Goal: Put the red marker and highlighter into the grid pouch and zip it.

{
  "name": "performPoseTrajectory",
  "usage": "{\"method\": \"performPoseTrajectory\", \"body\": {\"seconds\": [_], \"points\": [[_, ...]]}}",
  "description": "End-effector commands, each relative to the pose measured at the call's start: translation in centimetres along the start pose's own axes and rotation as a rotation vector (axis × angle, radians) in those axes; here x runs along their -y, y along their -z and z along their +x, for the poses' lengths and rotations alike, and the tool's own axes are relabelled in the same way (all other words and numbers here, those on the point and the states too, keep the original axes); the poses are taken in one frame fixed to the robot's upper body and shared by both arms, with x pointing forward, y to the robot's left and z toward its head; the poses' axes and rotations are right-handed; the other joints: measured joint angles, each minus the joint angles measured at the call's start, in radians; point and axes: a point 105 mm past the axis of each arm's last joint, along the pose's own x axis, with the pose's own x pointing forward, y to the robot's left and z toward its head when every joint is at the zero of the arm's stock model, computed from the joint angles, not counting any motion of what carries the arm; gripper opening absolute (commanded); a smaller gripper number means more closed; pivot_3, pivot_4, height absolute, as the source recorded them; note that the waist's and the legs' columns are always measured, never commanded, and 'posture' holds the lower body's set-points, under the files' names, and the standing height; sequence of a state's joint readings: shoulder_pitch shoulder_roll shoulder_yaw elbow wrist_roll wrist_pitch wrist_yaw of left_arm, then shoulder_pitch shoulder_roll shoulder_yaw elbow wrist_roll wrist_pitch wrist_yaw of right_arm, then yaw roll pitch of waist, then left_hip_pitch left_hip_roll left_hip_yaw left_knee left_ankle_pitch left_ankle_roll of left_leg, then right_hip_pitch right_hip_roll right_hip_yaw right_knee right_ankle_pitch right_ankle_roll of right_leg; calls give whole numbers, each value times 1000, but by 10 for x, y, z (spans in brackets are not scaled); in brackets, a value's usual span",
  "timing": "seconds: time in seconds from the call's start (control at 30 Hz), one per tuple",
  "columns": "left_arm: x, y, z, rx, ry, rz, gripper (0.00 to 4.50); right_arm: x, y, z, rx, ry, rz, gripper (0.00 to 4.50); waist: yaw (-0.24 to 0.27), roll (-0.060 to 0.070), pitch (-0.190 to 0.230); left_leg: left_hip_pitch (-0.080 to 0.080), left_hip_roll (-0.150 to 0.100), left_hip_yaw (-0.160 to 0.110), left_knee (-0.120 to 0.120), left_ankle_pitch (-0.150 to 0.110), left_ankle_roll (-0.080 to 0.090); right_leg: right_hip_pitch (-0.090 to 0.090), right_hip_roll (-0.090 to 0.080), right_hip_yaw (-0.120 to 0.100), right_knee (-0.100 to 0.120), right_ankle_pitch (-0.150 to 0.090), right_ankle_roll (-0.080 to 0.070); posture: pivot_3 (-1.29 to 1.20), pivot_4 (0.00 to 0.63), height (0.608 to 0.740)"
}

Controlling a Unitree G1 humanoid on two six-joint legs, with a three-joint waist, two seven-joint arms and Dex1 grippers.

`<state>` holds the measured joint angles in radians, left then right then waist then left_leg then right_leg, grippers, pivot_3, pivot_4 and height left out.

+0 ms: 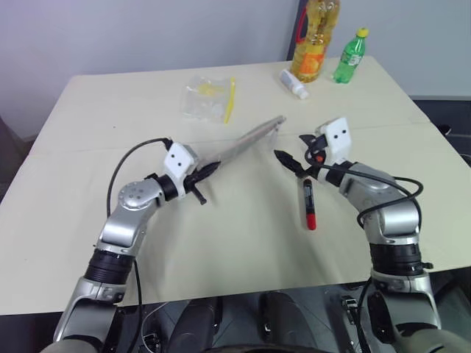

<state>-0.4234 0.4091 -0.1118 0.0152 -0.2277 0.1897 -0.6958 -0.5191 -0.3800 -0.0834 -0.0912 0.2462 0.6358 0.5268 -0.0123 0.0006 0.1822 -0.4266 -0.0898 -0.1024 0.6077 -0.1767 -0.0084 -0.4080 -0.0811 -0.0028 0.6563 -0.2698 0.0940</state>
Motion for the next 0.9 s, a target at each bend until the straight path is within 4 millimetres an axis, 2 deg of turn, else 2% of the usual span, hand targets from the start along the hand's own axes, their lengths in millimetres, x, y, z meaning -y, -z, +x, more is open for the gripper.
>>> {"method": "performPoseTrajectory", "body": {"seconds": [0.03,0.13,0.17,0.2,0.4,0.43,0.57,0.8,0.9], "points": [[6,-12,1,40,17,30,0,-1,-17,9,58,21,-25,4427,0,0,0,0,0,0,0,0,0,0,0,0,0,0,0,0,150,740],[9,-11,0,39,22,28,0,-2,-17,16,61,29,-18,4427,0,0,0,0,0,0,0,0,0,0,0,0,0,0,0,0,150,740],[10,-11,0,38,25,28,0,-2,-17,18,62,30,-18,3914,0,0,0,0,0,0,0,0,0,0,0,0,-1,0,0,0,150,740],[11,-11,-1,37,27,28,0,-3,-17,20,62,28,-16,3665,0,0,0,0,0,0,0,0,0,0,0,0,-1,0,0,0,150,740],[7,-9,-2,23,-1,40,0,-8,-14,23,37,4,-43,425,0,0,0,0,0,0,0,0,0,0,0,0,-1,0,0,0,150,740],[7,-9,-3,20,-5,41,0,-9,-14,22,33,-1,-50,12,0,0,0,0,0,0,0,0,0,0,0,0,-1,0,0,0,150,740],[8,-5,0,-1,-18,50,0,-18,-13,22,-1,-36,-114,12,0,0,0,0,0,0,0,0,0,0,0,0,-1,0,0,0,150,740],[27,-2,13,-39,-7,80,0,-53,0,17,-119,-170,-322,12,1,0,0,0,0,0,0,0,0,0,0,0,-1,0,0,0,150,740],[34,-3,18,-46,2,91,0,-65,2,16,-143,-206,-357,12,2,0,0,0,0,0,0,0,0,0,0,0,-1,0,0,0,150,740]]}}
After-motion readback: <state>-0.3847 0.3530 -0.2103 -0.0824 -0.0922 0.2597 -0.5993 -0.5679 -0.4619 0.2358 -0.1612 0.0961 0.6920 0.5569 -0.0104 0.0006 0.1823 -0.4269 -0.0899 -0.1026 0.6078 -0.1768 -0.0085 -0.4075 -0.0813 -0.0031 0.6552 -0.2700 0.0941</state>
